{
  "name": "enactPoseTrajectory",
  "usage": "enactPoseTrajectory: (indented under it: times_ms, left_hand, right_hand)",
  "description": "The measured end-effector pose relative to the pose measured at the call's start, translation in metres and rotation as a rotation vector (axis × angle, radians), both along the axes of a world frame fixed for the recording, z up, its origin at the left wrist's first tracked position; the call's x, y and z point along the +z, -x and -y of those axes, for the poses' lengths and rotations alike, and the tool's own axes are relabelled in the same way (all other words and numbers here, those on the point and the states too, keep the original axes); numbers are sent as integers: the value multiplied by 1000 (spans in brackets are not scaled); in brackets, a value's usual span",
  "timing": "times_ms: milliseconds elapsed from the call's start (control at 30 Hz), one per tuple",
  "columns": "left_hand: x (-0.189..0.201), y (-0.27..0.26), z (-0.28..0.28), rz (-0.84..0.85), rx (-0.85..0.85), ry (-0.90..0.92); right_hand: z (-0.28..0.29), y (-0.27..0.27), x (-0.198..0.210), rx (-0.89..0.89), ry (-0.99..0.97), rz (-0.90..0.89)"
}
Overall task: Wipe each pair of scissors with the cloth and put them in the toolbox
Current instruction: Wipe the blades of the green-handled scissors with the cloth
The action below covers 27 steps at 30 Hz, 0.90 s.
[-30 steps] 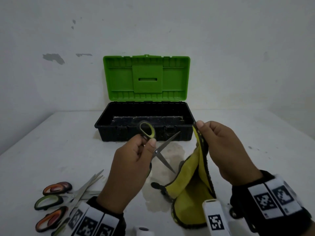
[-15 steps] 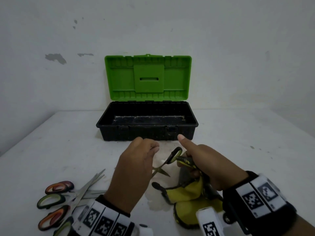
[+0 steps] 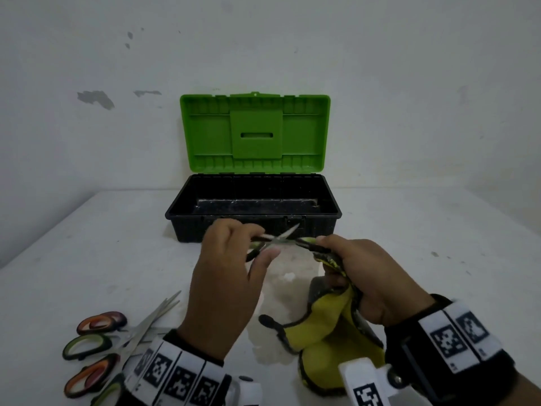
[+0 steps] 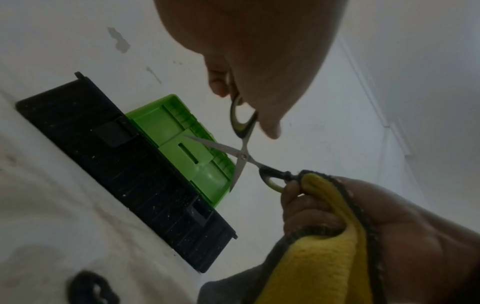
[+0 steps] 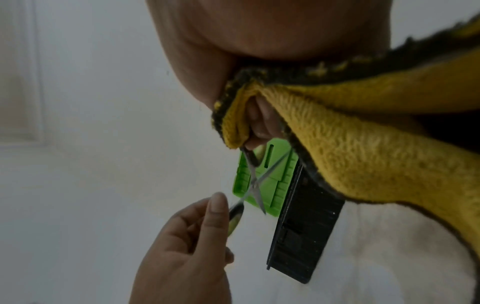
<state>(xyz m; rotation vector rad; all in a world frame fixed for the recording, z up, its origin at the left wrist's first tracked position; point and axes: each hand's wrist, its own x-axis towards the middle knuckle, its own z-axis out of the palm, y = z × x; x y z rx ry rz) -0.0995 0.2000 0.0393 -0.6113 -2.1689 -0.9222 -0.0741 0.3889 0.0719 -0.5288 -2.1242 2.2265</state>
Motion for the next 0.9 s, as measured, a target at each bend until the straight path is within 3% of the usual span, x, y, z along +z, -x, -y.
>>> enactPoseTrajectory:
  times_ms: [100,167,233,300,533,767,900]
  left_hand:
    - [-2,-3,2,333,75,-91]
    - [-1,-4,4,538,27,-178]
    - [4,-7,3,743,-66,-381]
    - [9,-10,1,833,-97,-506]
    - [10,-9,1,696,20,-400]
    - [17,-12,9,600,64,-307]
    - [21,-13,10,594,55,-269]
  right_hand:
    - [7,-6,-6,-35,-134,-139]
    - [11,-10,-13,-8,-274,-243]
    - [15,-13,-21,2,-390,-331]
    - [19,-17,-26,-19,-446,-387]
    - [32,-27,-32,-1,-370,-391]
    - [7,-31,-24,326,-412,-253]
    - [-26,-21,-17,198,-380,-171]
